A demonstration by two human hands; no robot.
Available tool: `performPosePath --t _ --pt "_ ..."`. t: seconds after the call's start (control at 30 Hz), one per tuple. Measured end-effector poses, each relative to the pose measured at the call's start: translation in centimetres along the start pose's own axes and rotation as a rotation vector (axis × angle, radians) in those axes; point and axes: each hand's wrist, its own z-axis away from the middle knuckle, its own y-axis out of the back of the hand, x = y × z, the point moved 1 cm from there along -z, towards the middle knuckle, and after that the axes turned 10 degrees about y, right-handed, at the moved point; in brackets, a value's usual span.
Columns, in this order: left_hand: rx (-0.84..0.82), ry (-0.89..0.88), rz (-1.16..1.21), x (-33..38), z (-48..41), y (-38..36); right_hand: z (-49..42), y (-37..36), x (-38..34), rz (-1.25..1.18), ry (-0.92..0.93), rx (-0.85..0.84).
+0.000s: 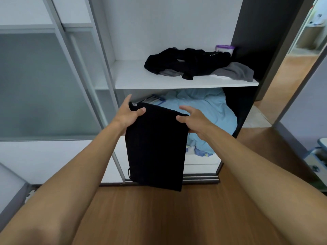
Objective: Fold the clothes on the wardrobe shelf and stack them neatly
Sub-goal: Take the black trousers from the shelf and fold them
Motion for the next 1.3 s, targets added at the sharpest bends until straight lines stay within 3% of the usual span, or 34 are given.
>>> performPosePath --t 0.13,0.27,0.4,0.6,0.77,0.87,0.93,1.0,1.13,1.3 --pt "-0.029 -0.062 -0.003 -0.8 -0.1 0.3 0.0 -0.7 -0.5 0.068 0.015 -0.122" --pt "-0.053 -0.005 -0.012 -1.0 0.0 0.3 0.3 -1.6 -0.2 0.386 0.080 -0.273" --pt "-0.094 0.044 -0.069 -1.1 0.7 1.3 0.0 -2.7 0.0 0.666 0.172 -0.236" --pt "-0.196 0.124 -0.373 -2.2 1.2 2.7 -0.2 -4.3 -0.4 0.832 0.213 -0.195" --pt "-0.456 0.164 -0.675 -4.4 0.3 3.8 0.0 -5.6 -0.7 0.918 0.238 -0.156" --pt "-0.319 0.023 -1.045 -5.2 -0.4 3.8 -0.1 -6.7 -0.7 0.945 0.270 -0.137" --pt "-0.301 -0.150 -1.024 -5.1 -0.5 3.0 -0.1 -7.0 -0.7 0.961 0.287 -0.138" --pt "-0.414 -0.281 -0.959 -4.7 -0.6 2.1 -0.3 -7.4 -0.7 0.954 0.290 -0.144" --pt "-0.397 -0.342 -1.058 -4.4 -0.7 1.1 -0.8 -7.9 -0.6 0.914 0.257 -0.129" --pt "-0.408 -0.357 -0.932 -4.7 -1.3 1.8 -1.9 -8.3 0.1 0.788 0.237 -0.016"
